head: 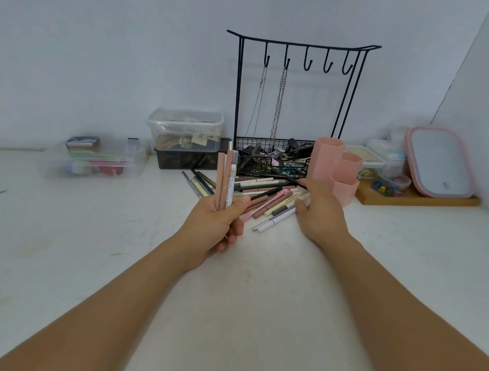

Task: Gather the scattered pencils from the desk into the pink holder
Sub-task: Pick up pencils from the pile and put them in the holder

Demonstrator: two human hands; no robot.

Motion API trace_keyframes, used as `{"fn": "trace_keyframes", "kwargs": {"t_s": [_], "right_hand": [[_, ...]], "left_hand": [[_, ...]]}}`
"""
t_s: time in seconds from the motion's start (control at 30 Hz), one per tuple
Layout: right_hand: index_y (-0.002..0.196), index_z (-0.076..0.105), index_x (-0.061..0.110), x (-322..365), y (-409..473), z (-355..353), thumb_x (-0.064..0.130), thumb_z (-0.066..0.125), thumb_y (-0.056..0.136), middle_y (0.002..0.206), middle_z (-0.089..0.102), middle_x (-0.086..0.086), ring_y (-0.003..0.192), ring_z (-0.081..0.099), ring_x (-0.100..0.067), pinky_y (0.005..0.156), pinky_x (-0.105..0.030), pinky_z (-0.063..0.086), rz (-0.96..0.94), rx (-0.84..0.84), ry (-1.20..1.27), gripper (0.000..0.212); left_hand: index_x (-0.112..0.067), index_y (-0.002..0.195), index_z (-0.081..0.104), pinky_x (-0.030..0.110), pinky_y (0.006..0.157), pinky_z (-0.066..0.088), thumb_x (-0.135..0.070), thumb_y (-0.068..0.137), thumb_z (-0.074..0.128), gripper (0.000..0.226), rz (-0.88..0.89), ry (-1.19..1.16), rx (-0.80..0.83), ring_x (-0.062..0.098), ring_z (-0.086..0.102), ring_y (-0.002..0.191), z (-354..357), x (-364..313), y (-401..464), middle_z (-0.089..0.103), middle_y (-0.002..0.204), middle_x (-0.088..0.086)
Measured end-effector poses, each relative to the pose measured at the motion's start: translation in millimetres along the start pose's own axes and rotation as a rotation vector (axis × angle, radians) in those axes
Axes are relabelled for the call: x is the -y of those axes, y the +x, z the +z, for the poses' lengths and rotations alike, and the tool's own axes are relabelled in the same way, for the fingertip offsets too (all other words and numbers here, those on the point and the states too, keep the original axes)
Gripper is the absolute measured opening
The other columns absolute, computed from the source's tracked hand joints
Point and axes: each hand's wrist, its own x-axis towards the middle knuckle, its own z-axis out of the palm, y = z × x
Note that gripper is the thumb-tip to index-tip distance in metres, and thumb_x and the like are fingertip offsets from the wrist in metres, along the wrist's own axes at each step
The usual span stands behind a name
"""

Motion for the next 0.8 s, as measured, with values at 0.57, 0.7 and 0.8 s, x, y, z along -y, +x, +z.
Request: {"fn": "trace_keyframes", "kwargs": {"t_s": [0.57,0.7,0.8], "right_hand": [[0.119,0.057,0.007,2.4,16.3,10.0,0.029,0.044,0.104,0.127,0.049,-0.013,0.089,0.057,-0.027,0.077,-0.037,0.048,0.160,-0.044,-0.234,0.029],[0.111,0.061,0.007,1.4,18.6,8.9,0.013,0.049,0.101,0.118,0.054,-0.012,0.090,0.058,-0.026,0.080,-0.036,0.050,0.215,-0.076,-0.226,0.017],[0.110,0.061,0.007,0.2,18.8,8.1,0.010,0.049,0.101,0.111,0.060,-0.012,0.095,0.060,-0.028,0.082,-0.037,0.051,0.218,-0.062,-0.239,0.016]], "left_hand": [[-0.021,0.086,0.057,0.020,0.035,0.027,-0.035,0.098,0.064,0.020,-0.050,-0.051,-0.014,0.008,0.030,0.041,-1.5,-0.8,0.9,0.041,0.053,-0.006],[-0.020,0.079,0.044,0.019,0.034,0.023,-0.042,0.096,0.065,0.035,-0.071,-0.076,-0.004,0.008,0.021,0.041,-1.4,-1.6,0.2,0.032,0.052,-0.007],[-0.021,0.073,0.038,0.020,0.036,0.020,-0.046,0.095,0.064,0.042,-0.071,-0.070,0.014,0.009,0.019,0.041,-0.4,-2.6,-1.6,0.029,0.051,-0.006]]}}
